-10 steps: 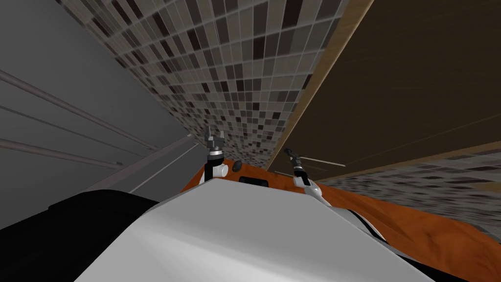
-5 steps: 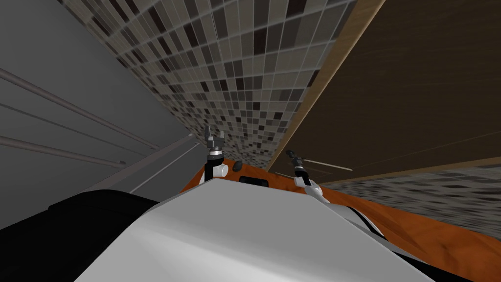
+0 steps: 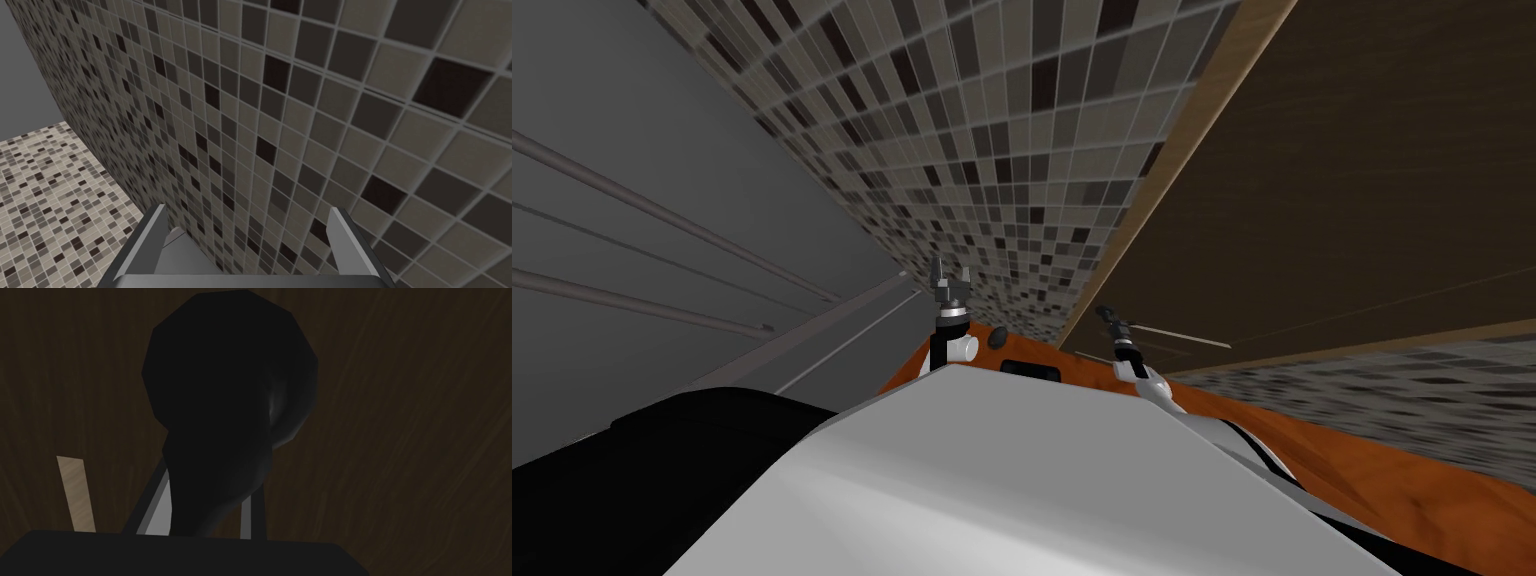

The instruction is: Pull the door open

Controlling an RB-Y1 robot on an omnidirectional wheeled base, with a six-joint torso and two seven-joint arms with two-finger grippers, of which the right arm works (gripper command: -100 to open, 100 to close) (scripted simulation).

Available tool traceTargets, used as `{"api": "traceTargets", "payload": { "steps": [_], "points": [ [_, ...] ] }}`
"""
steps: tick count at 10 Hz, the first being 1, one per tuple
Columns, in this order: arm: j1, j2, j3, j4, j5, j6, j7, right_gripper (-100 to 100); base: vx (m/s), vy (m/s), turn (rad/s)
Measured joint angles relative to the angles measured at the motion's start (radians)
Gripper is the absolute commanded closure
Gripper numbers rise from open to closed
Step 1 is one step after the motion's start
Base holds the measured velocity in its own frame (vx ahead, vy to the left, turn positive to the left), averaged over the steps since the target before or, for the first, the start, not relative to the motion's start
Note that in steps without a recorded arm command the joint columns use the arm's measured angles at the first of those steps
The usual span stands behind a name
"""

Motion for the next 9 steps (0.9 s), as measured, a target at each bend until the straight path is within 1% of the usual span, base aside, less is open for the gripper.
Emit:
{"api": "traceTargets", "payload": {
  "steps": [2,3,4,6,7,8,9],
  "points": [
    [0.011,-0.008,0.018,-0.022,0.010,-0.003,-0.017,100,-0.208,-0.050,0.045],
    [0.013,-0.011,0.030,-0.022,0.016,-0.008,-0.026,100,-0.200,-0.080,0.048],
    [0.025,-0.014,0.043,-0.037,0.023,-0.009,-0.035,100,-0.205,-0.094,0.061],
    [0.028,-0.020,0.071,-0.038,0.037,-0.021,-0.057,100,-0.214,-0.085,0.061],
    [0.022,-0.025,0.084,-0.029,0.045,-0.033,-0.069,100,-0.212,-0.088,0.046],
    [0.040,-0.032,0.096,-0.067,0.051,-0.023,-0.079,100,-0.090,-0.043,0.014],
    [0.045,-0.031,0.099,-0.071,0.052,-0.018,-0.082,100,-0.140,-0.039,0.145]
  ]
}}
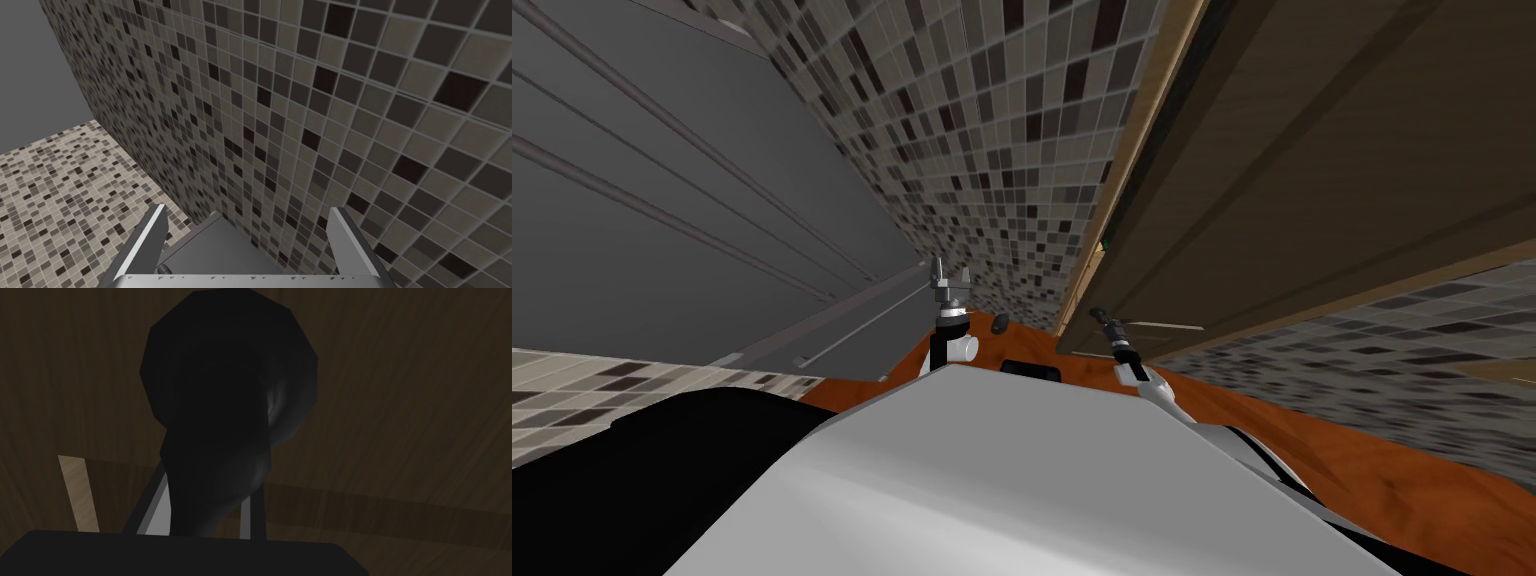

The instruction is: Pull the door open

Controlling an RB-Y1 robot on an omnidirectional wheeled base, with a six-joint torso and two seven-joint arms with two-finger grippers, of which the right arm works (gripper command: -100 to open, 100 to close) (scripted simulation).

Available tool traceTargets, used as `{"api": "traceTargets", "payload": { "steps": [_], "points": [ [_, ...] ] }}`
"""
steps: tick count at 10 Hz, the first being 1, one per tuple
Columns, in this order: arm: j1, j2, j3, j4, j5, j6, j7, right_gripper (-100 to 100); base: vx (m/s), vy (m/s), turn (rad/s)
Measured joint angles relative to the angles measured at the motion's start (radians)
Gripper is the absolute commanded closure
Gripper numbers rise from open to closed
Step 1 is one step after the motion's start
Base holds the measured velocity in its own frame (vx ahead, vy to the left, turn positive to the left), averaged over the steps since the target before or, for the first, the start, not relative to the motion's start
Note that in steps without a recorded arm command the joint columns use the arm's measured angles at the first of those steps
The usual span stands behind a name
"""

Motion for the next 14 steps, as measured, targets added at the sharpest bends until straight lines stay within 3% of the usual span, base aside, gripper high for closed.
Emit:
{"api": "traceTargets", "payload": {
  "steps": [4,6,9,10,12,14],
  "points": [
    [0.035,-0.047,0.032,0.015,0.007,-0.076,-0.049,100,-0.202,-0.082,0.150],
    [0.079,-0.070,0.048,-0.028,0.011,-0.090,-0.070,100,-0.139,-0.068,0.064],
    [0.082,-0.085,0.067,0.008,0.016,-0.142,-0.092,100,-0.126,-0.059,0.106],
    [0.102,-0.099,0.071,-0.015,0.016,-0.150,-0.103,100,-0.063,-0.030,0.026],
    [0.116,-0.110,0.074,-0.019,0.015,-0.156,-0.110,100,-0.154,-0.077,0.194],
    [0.118,-0.114,0.083,-0.005,0.016,-0.185,-0.118,100,-0.166,-0.089,0.107]
  ]
}}
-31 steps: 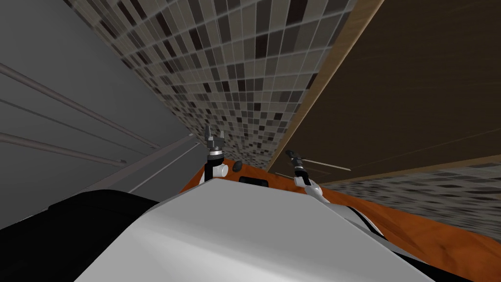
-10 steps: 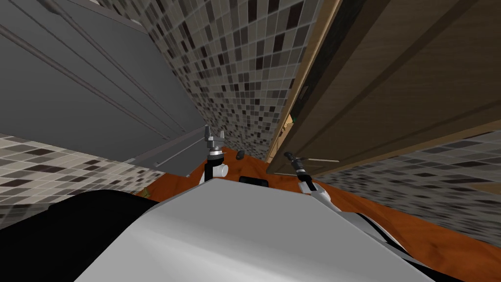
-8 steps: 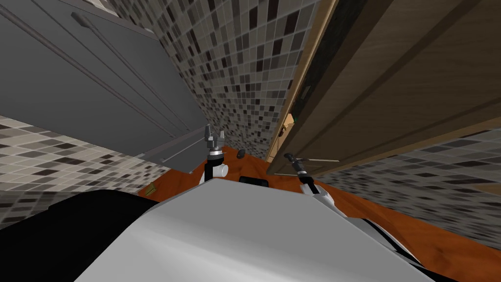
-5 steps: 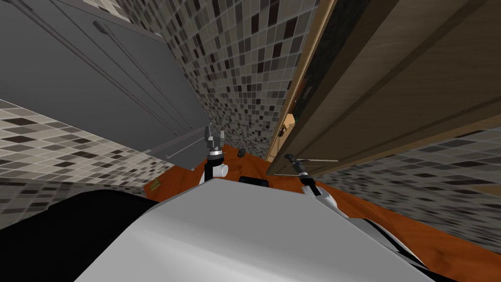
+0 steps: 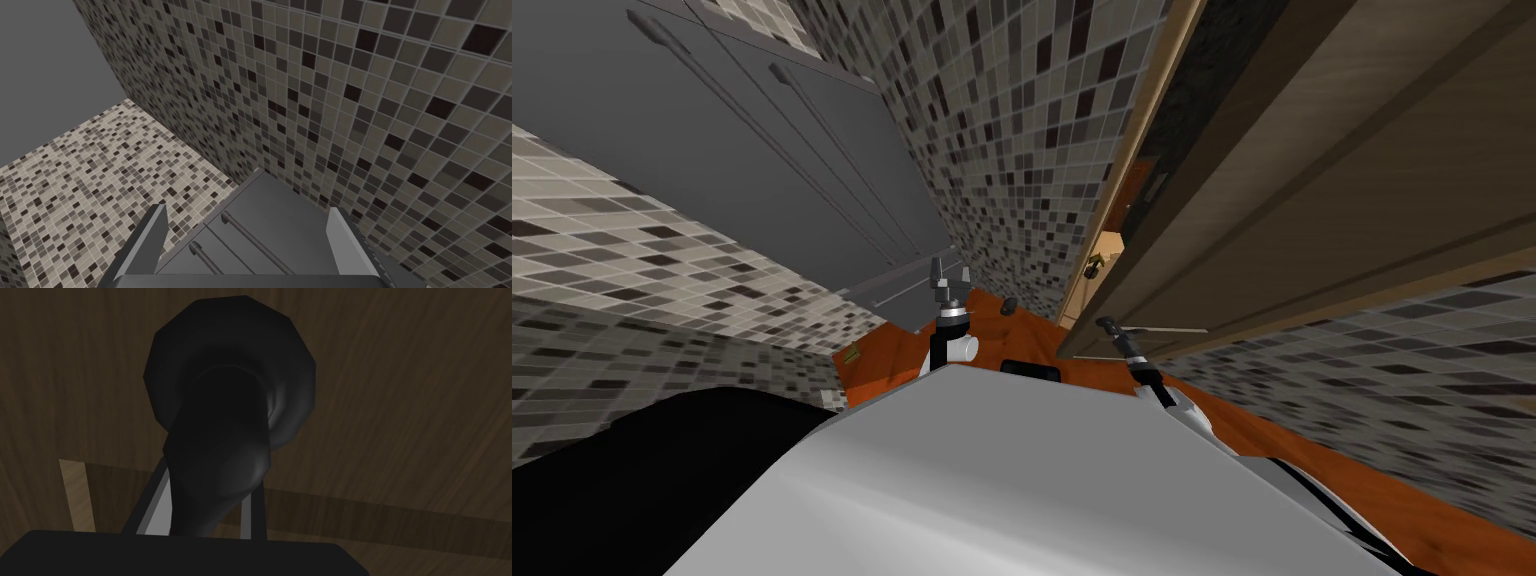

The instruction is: Pull the door open

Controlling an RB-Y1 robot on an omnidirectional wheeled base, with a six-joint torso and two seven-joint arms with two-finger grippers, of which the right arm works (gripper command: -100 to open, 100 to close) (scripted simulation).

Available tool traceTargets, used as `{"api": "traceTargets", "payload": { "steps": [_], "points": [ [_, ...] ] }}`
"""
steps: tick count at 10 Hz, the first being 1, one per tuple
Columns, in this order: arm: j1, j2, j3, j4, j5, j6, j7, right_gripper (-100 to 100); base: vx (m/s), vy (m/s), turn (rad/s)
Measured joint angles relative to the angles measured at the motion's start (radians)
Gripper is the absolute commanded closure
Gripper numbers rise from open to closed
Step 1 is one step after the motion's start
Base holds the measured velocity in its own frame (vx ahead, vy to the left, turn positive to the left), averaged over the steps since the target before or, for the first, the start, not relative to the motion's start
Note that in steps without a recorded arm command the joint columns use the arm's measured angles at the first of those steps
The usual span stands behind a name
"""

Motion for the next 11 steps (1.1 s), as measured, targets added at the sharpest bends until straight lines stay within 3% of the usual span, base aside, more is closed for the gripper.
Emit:
{"api": "traceTargets", "payload": {
  "steps": [6,7,11],
  "points": [
    [0.036,-0.037,0.026,0.037,0.001,-0.094,-0.032,100,-0.199,-0.091,0.151],
    [0.043,-0.042,0.029,0.034,0.000,-0.103,-0.036,100,-0.082,-0.034,0.019],
    [0.045,-0.050,0.024,0.030,-0.003,-0.098,-0.038,100,-0.212,-0.073,0.211]
  ]
}}
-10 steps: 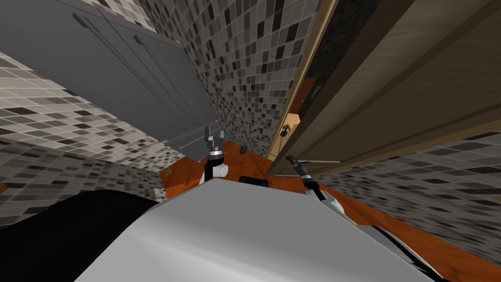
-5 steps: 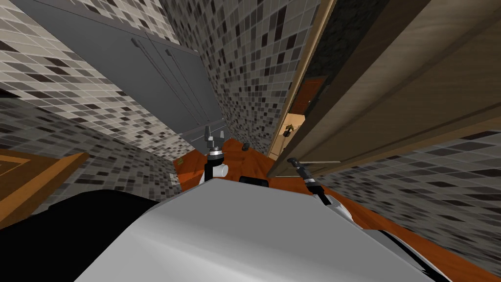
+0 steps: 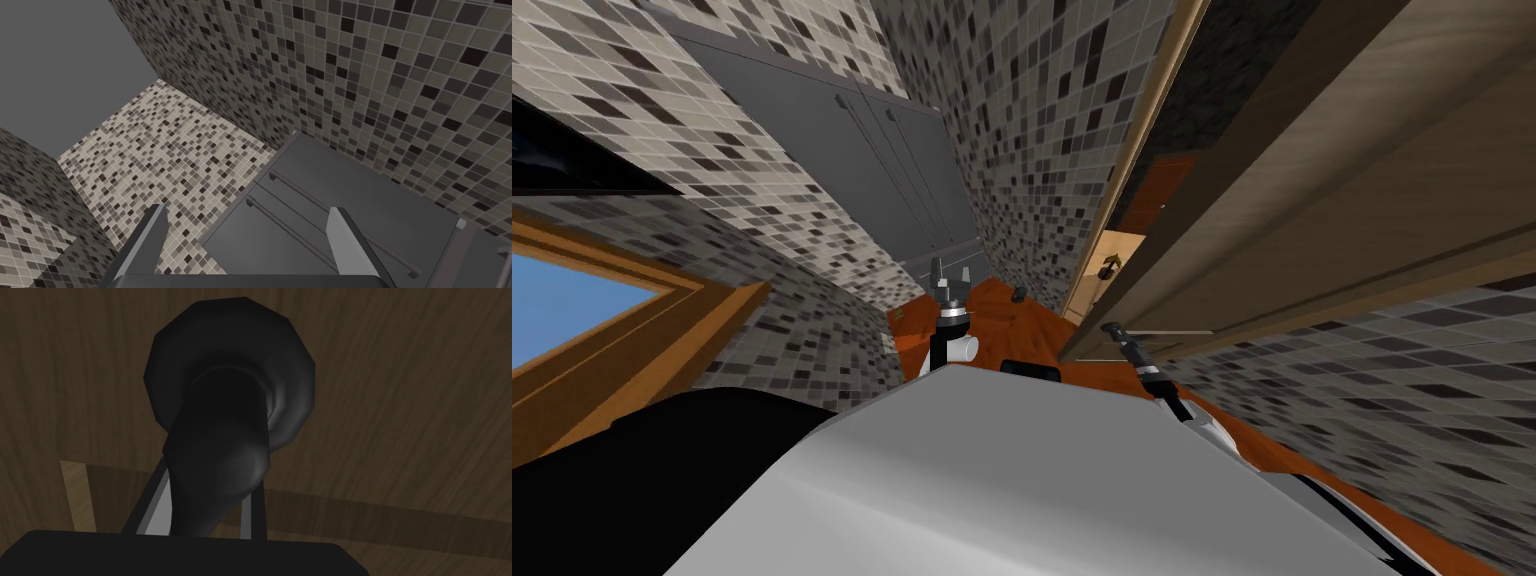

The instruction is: Pull the door open

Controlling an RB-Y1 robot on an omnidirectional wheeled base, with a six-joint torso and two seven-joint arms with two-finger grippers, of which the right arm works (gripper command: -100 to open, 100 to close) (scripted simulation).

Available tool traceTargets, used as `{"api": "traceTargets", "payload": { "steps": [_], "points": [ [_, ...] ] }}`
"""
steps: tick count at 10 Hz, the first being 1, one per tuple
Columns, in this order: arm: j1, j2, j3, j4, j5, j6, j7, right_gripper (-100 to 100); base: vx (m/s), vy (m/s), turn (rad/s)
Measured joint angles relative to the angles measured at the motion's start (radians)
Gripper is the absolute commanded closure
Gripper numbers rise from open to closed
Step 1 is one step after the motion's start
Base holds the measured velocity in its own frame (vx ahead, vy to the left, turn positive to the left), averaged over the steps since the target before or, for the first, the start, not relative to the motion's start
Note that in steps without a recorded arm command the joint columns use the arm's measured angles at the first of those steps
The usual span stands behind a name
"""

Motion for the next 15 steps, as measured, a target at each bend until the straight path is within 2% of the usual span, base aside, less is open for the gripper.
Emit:
{"api": "traceTargets", "payload": {
  "steps": [1,4,5,7,8,9,11,12,13,15],
  "points": [
    [0.005,-0.003,-0.002,-0.009,-0.002,0.004,0.000,100,-0.221,-0.107,0.165],
    [0.003,-0.002,-0.002,0.005,-0.001,0.001,0.001,100,-0.193,-0.094,0.229],
    [0.014,-0.004,-0.004,-0.012,-0.003,0.009,0.003,100,-0.111,-0.048,0.215],
    [-0.002,-0.003,-0.002,0.023,-0.001,-0.008,0.000,100,-0.093,-0.058,0.207],
    [0.008,-0.008,-0.004,0.004,-0.003,0.001,-0.001,100,-0.093,-0.074,0.219],
    [0.008,-0.007,-0.005,0.004,-0.004,0.002,0.000,100,-0.101,-0.073,0.260],
    [-0.002,-0.010,-0.004,0.025,-0.003,-0.008,-0.007,100,-0.084,-0.060,0.205],
    [0.020,-0.015,-0.009,-0.009,-0.007,0.004,-0.005,100,-0.058,-0.063,0.183],
    [0.012,-0.011,-0.007,0.007,-0.006,-0.001,-0.003,100,-0.045,-0.055,0.168],
    [0.024,-0.011,-0.009,-0.010,-0.007,0.007,0.000,100,-0.035,-0.050,0.142]
  ]
}}
